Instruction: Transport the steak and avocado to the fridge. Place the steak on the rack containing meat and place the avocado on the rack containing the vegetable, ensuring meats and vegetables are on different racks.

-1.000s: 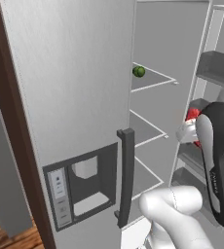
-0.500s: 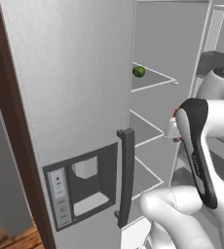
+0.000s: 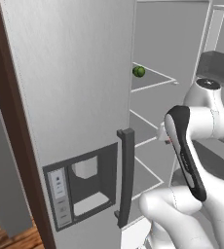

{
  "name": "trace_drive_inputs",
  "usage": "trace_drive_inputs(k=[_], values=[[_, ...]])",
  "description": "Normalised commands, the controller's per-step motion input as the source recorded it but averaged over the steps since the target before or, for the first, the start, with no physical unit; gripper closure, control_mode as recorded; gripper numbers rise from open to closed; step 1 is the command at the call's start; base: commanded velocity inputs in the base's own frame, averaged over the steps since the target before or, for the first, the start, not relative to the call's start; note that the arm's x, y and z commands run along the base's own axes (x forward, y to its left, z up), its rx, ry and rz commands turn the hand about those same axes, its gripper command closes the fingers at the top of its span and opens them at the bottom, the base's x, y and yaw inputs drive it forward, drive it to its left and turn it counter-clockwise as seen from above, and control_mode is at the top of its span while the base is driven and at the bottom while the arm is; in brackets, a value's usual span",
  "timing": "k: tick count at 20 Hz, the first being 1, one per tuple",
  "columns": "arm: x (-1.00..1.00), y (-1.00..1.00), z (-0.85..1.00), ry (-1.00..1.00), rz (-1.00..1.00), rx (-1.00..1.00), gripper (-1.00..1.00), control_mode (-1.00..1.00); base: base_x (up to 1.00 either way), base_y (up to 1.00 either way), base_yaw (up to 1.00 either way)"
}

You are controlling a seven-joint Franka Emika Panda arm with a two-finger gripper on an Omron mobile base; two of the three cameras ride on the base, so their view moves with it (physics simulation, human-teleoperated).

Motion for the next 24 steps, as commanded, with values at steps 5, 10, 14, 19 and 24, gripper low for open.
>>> trace_drive_inputs(k=[5, 10, 14, 19, 24], values=[[0.47, -0.17, -0.2, 0.0, 0.0, 0.0, 1.0, -1.0, 0.0, 0.0, 0.0], [0.62, -0.02, -0.34, 0.03, 0.01, 0.0, 1.0, -1.0, 0.0, 0.0, 0.0], [0.75, -0.01, -0.35, 0.05, 0.0, 0.0, 1.0, -1.0, 0.0, 0.0, 0.0], [0.61, -0.12, -0.32, 0.05, 0.01, 0.01, 1.0, -1.0, 0.0, 0.0, 0.0], [0.5, -0.07, -0.37, 0.05, 0.02, 0.01, 1.0, -1.0, 0.0, 0.0, 0.0]])
